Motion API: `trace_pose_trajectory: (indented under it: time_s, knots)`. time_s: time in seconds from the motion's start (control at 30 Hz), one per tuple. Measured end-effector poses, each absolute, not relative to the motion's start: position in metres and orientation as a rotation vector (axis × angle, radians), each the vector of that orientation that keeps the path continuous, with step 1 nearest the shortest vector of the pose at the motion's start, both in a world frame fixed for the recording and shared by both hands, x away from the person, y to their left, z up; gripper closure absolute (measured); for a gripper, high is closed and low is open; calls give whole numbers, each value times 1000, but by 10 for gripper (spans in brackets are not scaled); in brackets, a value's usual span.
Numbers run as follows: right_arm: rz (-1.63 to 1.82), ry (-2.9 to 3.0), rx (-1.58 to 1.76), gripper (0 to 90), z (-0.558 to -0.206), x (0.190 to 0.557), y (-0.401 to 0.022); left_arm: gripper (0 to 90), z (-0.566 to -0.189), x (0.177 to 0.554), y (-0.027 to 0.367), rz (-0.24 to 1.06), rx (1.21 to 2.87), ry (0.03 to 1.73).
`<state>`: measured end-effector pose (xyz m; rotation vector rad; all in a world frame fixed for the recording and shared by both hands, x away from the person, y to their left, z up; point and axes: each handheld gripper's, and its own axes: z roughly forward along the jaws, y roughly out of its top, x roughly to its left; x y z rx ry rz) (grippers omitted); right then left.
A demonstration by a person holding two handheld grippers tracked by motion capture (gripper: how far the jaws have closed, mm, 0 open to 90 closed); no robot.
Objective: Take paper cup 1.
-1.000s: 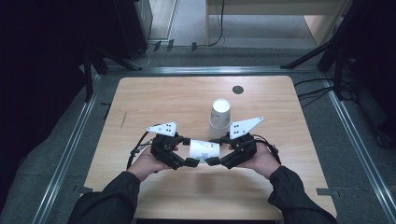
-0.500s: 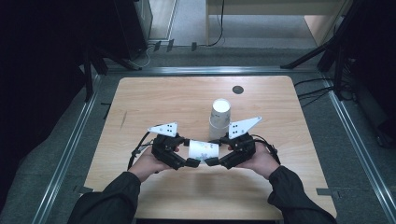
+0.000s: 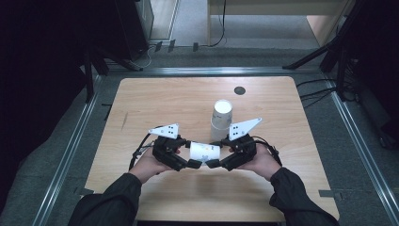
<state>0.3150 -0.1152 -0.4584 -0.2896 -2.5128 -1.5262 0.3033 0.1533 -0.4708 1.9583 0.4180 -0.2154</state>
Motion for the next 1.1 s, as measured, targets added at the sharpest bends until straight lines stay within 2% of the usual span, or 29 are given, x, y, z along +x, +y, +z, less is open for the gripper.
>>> trace_pose_trajectory:
  time_s: [0.73, 1.1]
  knots:
    - [-1517, -2524, -322, 276, -458, 317, -118, 214, -458, 304, 163, -193, 1966, 434]
    - [-1488, -2585, -341, 271, -460, 318, -118, 214, -426, 316, 167, -123, 2141, 428]
